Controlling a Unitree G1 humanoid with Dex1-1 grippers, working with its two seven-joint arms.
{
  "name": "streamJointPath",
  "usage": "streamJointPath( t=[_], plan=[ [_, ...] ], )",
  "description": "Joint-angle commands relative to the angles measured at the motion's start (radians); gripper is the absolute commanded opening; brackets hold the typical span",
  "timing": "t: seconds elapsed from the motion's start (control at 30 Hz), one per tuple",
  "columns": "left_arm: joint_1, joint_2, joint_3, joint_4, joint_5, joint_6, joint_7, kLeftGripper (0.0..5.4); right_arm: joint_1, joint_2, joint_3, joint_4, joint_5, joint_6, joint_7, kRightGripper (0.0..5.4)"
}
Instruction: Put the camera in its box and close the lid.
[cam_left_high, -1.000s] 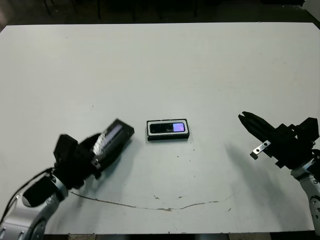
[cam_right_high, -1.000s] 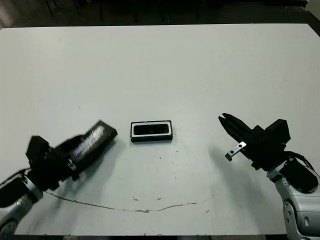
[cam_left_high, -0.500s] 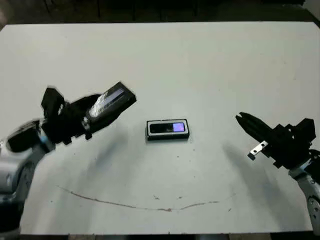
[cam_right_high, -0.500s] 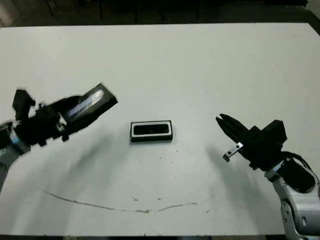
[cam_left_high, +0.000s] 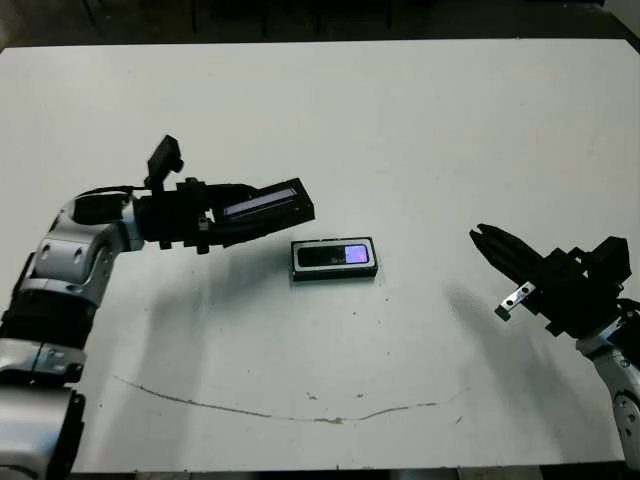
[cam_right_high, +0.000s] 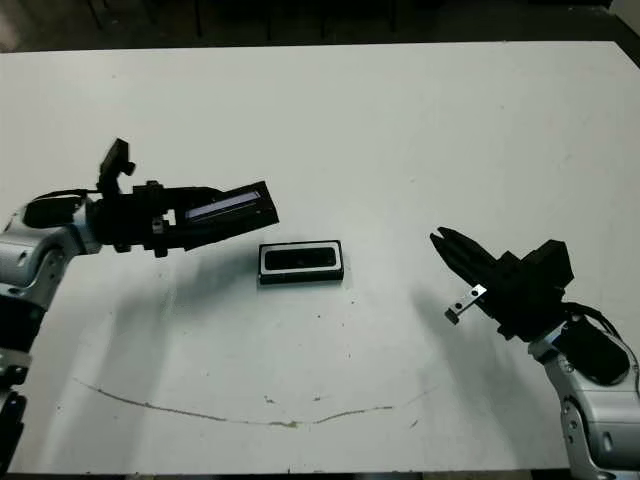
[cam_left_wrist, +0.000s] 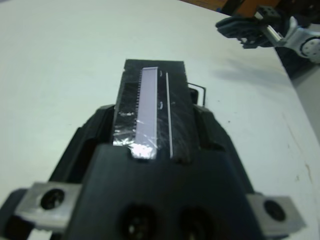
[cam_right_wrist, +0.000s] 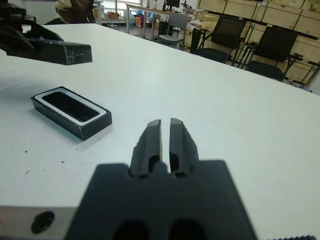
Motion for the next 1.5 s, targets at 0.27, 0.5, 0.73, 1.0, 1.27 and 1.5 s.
streamJointPath(
  t=[0.27,0.5,0.73,1.0,1.27,1.5],
  plan=[
    [-0.011,-0.094,-0.009,0.16,0.033,-0.081,-0.077,2.81,-0.019,-0.011,-0.014,0.056,0.016,-0.021,0.027,0.0],
    [-0.005,-0.11,-0.018,0.183,0.05,-0.068,-0.102,2.81,-0.011,-0.018,-0.009,0.029,-0.013,-0.01,-0.002,0.0],
    [0.0,-0.12,-0.027,0.208,0.074,-0.075,-0.124,2.81,-0.012,-0.012,-0.008,0.037,-0.002,-0.013,0.005,0.0],
    [0.009,-0.117,-0.041,0.187,0.091,-0.057,-0.141,2.81,0.0,-0.015,-0.008,0.018,-0.014,-0.012,-0.006,0.0],
    [0.024,-0.132,-0.079,0.166,0.121,-0.083,-0.14,2.81,0.008,-0.021,-0.012,0.007,-0.024,-0.01,-0.006,0.0],
    [0.026,-0.161,-0.114,0.15,0.132,-0.089,-0.143,2.81,0.005,-0.014,-0.017,0.02,0.0,-0.001,0.006,0.0]
  ],
)
